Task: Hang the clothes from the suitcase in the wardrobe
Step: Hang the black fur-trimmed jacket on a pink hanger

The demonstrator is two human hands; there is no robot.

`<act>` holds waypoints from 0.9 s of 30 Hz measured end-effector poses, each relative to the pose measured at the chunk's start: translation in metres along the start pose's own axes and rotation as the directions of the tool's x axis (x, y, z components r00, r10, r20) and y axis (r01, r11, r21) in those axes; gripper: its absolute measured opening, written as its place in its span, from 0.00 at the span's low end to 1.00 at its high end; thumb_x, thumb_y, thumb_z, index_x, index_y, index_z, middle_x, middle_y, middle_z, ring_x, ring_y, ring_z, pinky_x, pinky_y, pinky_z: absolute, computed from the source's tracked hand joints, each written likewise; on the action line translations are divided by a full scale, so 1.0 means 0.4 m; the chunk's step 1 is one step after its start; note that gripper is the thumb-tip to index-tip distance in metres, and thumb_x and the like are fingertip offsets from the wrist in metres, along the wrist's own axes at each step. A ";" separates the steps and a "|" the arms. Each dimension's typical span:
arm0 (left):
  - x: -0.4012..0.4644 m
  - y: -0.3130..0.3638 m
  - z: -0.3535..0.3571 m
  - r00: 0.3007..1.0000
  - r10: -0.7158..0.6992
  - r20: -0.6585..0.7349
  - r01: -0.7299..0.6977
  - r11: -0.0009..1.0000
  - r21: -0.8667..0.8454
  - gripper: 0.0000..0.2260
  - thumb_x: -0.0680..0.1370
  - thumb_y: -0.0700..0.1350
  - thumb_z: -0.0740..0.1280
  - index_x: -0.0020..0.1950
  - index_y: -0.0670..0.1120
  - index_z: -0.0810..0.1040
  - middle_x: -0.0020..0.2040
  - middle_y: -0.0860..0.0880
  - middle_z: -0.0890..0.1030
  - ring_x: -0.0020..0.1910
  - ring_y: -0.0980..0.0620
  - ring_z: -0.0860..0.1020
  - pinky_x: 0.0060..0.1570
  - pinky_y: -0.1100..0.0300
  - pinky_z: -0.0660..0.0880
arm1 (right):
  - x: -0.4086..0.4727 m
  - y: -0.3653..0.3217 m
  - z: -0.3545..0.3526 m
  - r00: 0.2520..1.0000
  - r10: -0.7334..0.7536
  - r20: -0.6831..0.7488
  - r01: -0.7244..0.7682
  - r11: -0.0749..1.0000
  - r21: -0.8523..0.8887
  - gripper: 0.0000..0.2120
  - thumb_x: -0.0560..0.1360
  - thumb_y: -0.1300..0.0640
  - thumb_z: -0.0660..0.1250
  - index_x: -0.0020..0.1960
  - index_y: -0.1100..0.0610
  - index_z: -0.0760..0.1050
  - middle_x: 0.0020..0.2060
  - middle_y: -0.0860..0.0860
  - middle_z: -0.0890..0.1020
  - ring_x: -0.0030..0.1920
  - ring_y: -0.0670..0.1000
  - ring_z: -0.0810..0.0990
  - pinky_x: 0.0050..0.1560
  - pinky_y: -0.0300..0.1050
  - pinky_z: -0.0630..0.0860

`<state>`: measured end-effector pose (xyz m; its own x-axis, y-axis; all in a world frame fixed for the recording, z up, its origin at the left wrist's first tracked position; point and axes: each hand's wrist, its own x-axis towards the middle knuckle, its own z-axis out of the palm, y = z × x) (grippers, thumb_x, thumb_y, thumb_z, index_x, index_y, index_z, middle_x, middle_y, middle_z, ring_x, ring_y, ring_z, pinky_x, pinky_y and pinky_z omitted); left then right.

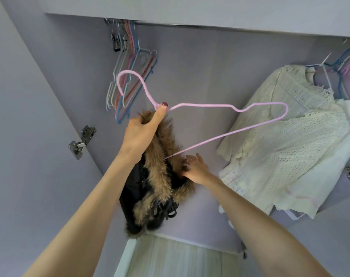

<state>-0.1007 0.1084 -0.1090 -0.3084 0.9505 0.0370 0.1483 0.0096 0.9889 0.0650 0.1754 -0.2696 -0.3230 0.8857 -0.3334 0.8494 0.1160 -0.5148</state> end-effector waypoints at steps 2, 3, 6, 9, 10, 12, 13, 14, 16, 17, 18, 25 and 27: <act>0.001 0.010 -0.011 0.999 -0.035 -0.017 0.034 0.999 -0.027 0.18 0.70 0.66 0.66 0.42 0.52 0.73 0.39 0.56 0.73 0.37 0.61 0.71 0.42 0.65 0.66 | 0.015 -0.006 0.017 0.998 0.006 -0.056 0.001 0.992 0.125 0.19 0.74 0.56 0.64 0.65 0.56 0.72 0.64 0.53 0.73 0.69 0.58 0.67 0.68 0.54 0.66; 0.001 0.011 -0.014 0.998 -0.053 -0.031 0.052 0.998 -0.029 0.16 0.71 0.64 0.66 0.41 0.53 0.71 0.38 0.57 0.70 0.34 0.63 0.68 0.39 0.66 0.64 | 0.009 -0.011 0.020 0.994 0.043 -0.104 -0.017 0.971 0.237 0.17 0.75 0.57 0.63 0.64 0.58 0.73 0.60 0.54 0.76 0.63 0.57 0.73 0.64 0.50 0.70; -0.004 0.007 -0.027 0.989 -0.096 -0.110 0.094 0.995 -0.020 0.13 0.75 0.58 0.64 0.36 0.52 0.70 0.36 0.54 0.67 0.32 0.59 0.64 0.34 0.64 0.60 | -0.014 -0.005 0.007 0.937 0.216 -0.273 -0.033 0.835 0.549 0.15 0.78 0.60 0.59 0.63 0.63 0.70 0.58 0.58 0.77 0.59 0.59 0.75 0.57 0.44 0.69; -0.010 -0.015 -0.041 0.987 -0.085 -0.135 0.103 0.985 0.136 0.16 0.78 0.53 0.60 0.34 0.46 0.66 0.29 0.50 0.62 0.28 0.54 0.61 0.30 0.59 0.57 | -0.037 0.020 -0.042 0.898 0.304 -0.316 -0.031 0.762 0.646 0.12 0.79 0.63 0.57 0.62 0.64 0.69 0.57 0.58 0.75 0.59 0.58 0.74 0.55 0.41 0.66; -0.011 -0.025 -0.044 0.989 -0.077 -0.125 0.101 0.974 0.204 0.18 0.79 0.52 0.59 0.32 0.46 0.64 0.27 0.50 0.62 0.27 0.53 0.60 0.29 0.58 0.56 | -0.042 0.032 -0.062 0.901 0.306 -0.309 -0.033 0.756 0.653 0.10 0.80 0.62 0.57 0.59 0.63 0.70 0.55 0.57 0.76 0.58 0.57 0.74 0.56 0.41 0.67; -0.012 -0.043 -0.049 0.994 -0.057 -0.093 0.083 0.945 0.316 0.17 0.80 0.48 0.57 0.31 0.47 0.65 0.26 0.49 0.64 0.27 0.52 0.62 0.28 0.57 0.57 | -0.059 0.055 -0.110 0.918 0.283 -0.279 -0.012 0.722 0.692 0.06 0.79 0.61 0.60 0.54 0.61 0.72 0.51 0.55 0.78 0.55 0.56 0.76 0.59 0.47 0.72; -0.011 -0.049 -0.052 0.995 -0.049 -0.084 0.077 0.928 0.365 0.16 0.80 0.47 0.57 0.32 0.47 0.67 0.28 0.48 0.67 0.28 0.51 0.65 0.29 0.56 0.60 | -0.067 0.068 -0.135 0.934 0.258 -0.247 0.006 0.681 0.732 0.07 0.78 0.62 0.62 0.54 0.61 0.75 0.51 0.57 0.80 0.55 0.57 0.78 0.60 0.51 0.74; -0.009 -0.052 -0.055 0.996 -0.046 -0.075 0.073 0.908 0.412 0.15 0.80 0.47 0.57 0.33 0.46 0.69 0.30 0.47 0.70 0.31 0.50 0.67 0.32 0.55 0.62 | -0.077 0.078 -0.159 0.952 0.224 -0.209 0.018 0.641 0.767 0.08 0.76 0.64 0.63 0.54 0.62 0.77 0.51 0.58 0.81 0.54 0.57 0.79 0.60 0.54 0.75; -0.003 -0.063 -0.057 0.998 -0.043 -0.036 0.055 0.857 0.512 0.14 0.80 0.47 0.56 0.38 0.43 0.73 0.35 0.43 0.74 0.38 0.44 0.72 0.41 0.54 0.67 | -0.097 0.099 -0.196 0.970 0.197 -0.146 -0.011 0.631 0.775 0.11 0.75 0.70 0.61 0.53 0.60 0.78 0.49 0.59 0.82 0.52 0.57 0.80 0.56 0.52 0.76; 0.003 -0.072 -0.055 0.999 -0.037 -0.016 0.039 0.825 0.563 0.14 0.80 0.47 0.56 0.40 0.42 0.74 0.38 0.42 0.76 0.42 0.41 0.73 0.46 0.52 0.69 | -0.103 0.108 -0.211 0.968 0.207 -0.142 -0.028 0.652 0.757 0.13 0.74 0.71 0.61 0.51 0.59 0.79 0.46 0.57 0.82 0.50 0.56 0.80 0.52 0.50 0.77; 0.006 -0.080 -0.053 1.000 -0.028 -0.001 0.022 0.792 0.610 0.14 0.79 0.48 0.56 0.41 0.41 0.75 0.39 0.41 0.76 0.45 0.39 0.74 0.50 0.49 0.70 | -0.106 0.112 -0.222 0.958 0.240 -0.158 -0.041 0.658 0.752 0.12 0.74 0.70 0.61 0.49 0.58 0.80 0.41 0.54 0.83 0.47 0.55 0.80 0.47 0.47 0.78; -0.004 -0.091 0.018 0.996 0.057 0.076 -0.094 0.693 0.714 0.13 0.80 0.48 0.55 0.43 0.41 0.72 0.39 0.44 0.73 0.40 0.43 0.69 0.55 0.47 0.68 | -0.142 0.078 -0.267 0.848 0.361 -0.388 -0.005 0.738 0.675 0.04 0.73 0.64 0.67 0.41 0.57 0.78 0.37 0.52 0.80 0.38 0.50 0.78 0.40 0.44 0.76; -0.010 -0.089 0.041 0.992 0.088 0.088 -0.125 0.680 0.723 0.13 0.80 0.48 0.56 0.42 0.41 0.71 0.40 0.44 0.73 0.43 0.40 0.72 0.56 0.47 0.68 | -0.151 0.058 -0.276 0.843 0.295 -0.449 0.009 0.828 0.560 0.03 0.72 0.62 0.67 0.43 0.58 0.80 0.38 0.53 0.81 0.41 0.53 0.80 0.45 0.47 0.77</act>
<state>-0.0895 0.1094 -0.1466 -0.2102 0.9713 0.1111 0.8182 0.1125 0.5638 0.1504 0.1742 -0.1741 0.1654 0.9831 -0.0781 0.4672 -0.1479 -0.8717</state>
